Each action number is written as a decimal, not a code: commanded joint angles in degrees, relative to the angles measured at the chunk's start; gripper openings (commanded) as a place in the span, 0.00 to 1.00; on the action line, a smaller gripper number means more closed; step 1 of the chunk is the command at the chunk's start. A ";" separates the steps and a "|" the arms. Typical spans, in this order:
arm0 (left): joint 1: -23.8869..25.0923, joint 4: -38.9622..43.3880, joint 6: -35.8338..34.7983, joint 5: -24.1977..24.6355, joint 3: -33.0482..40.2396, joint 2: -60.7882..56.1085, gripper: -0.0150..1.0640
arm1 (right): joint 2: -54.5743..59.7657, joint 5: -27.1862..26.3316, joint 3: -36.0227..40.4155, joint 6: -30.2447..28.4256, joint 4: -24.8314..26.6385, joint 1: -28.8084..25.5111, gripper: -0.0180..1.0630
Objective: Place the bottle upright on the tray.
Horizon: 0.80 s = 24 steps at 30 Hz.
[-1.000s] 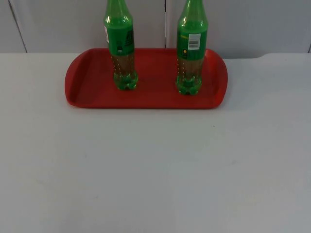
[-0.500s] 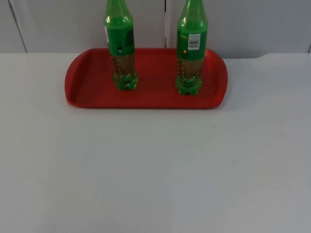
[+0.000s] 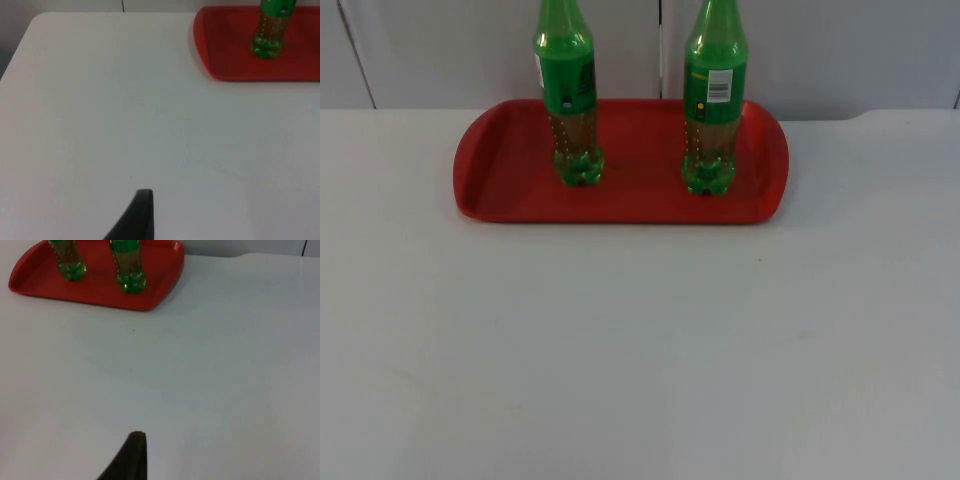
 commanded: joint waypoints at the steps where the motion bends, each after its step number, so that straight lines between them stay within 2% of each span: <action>1: 0.16 0.00 -0.19 0.08 0.20 -0.16 0.99 | -0.15 -0.21 0.08 -0.63 -0.27 0.21 0.99; 8: 0.16 0.00 -0.19 0.08 0.20 -0.16 0.99 | -0.15 -0.21 0.08 -0.64 -0.27 0.00 0.99; 12: 0.16 0.00 -0.19 0.08 0.20 -0.16 0.99 | -0.15 -0.21 0.08 -0.64 -0.27 -2.08 0.99; 22: 0.16 0.00 -0.19 0.08 0.20 -0.16 0.99 | -0.15 -0.21 0.08 -0.64 -0.27 -15.57 0.99; 24: 0.16 0.00 -0.19 0.08 0.20 -0.16 0.99 | -0.15 -0.21 0.08 -0.64 -0.27 -16.56 0.99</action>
